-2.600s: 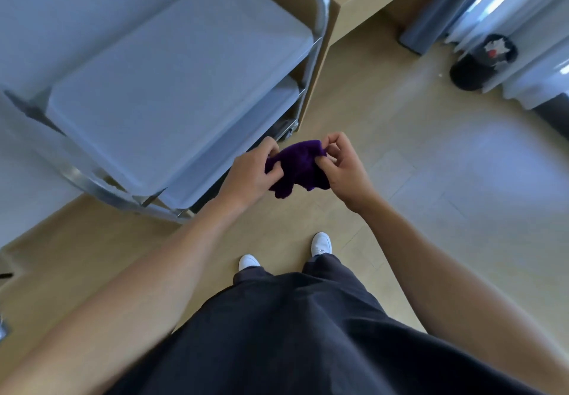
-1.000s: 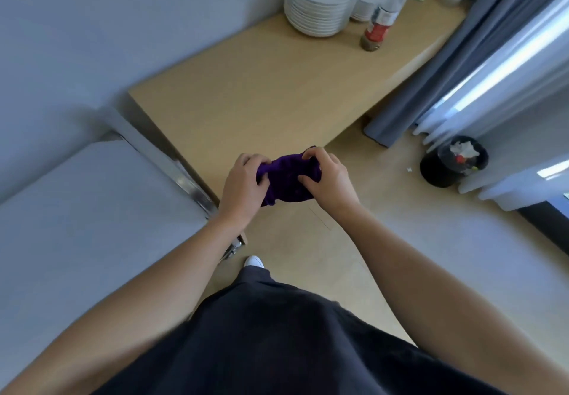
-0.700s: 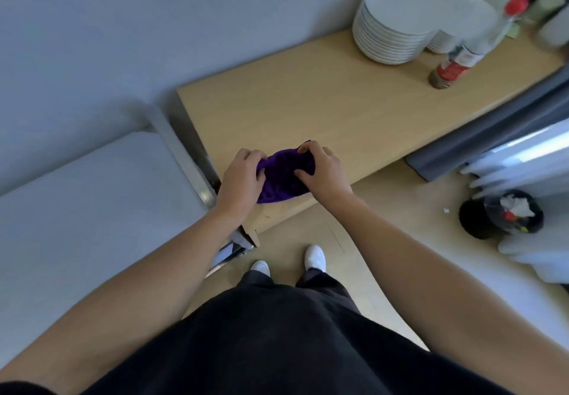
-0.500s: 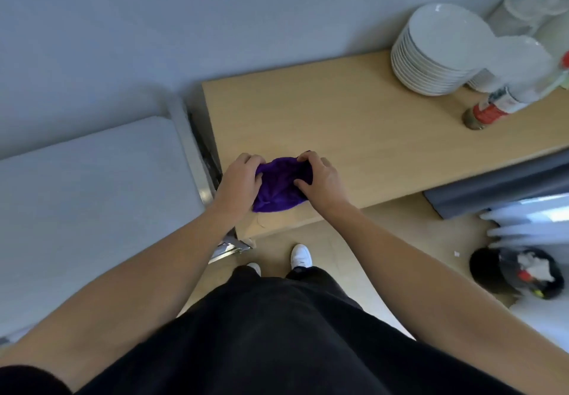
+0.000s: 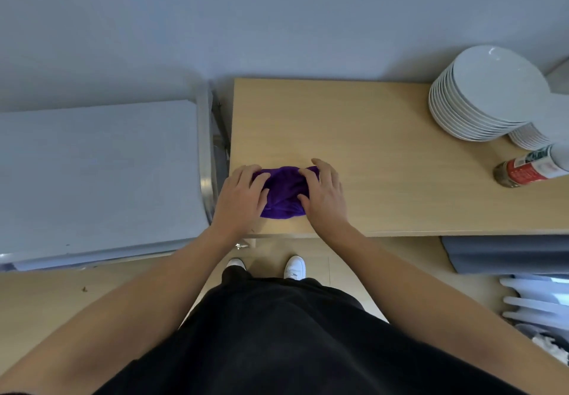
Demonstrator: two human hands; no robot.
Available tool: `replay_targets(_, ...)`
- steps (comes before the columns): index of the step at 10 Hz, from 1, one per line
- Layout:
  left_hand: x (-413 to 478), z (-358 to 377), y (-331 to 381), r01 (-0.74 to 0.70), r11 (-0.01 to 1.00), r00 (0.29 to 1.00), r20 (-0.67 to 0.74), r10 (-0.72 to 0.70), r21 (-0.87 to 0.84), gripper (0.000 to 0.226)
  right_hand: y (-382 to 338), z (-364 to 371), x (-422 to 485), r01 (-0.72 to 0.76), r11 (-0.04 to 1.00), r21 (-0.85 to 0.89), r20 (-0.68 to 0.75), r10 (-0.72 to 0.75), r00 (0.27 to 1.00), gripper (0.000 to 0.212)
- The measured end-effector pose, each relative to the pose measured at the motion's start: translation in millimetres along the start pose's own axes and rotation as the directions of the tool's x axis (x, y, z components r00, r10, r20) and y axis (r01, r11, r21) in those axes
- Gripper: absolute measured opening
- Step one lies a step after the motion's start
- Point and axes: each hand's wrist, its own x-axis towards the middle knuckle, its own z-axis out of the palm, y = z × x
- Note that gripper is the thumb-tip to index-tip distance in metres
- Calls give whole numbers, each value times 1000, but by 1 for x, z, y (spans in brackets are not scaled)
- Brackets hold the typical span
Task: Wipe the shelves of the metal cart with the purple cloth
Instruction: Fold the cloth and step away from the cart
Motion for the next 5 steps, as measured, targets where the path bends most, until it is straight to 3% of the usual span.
replay_targets(1,-11,6,1,-27,1000,999,35,27,5,31,3,6,-13,106,994,39,-12,-106,994,38)
replay_targets(3,5,-20,15,77,997,963,258,-77,11,32,6,-29,4,51,975,218,196,-95,976,23)
replay_targets(4,29,-91,41,208,930,970,187,-156,-302,27,-22,-123,23,-37,851,524,152,-51,987,10)
replay_targets(5,25,-217,74,142,755,967,-71,-243,-640,20,-52,-266,0,127,670,731,-39,-145,989,7)
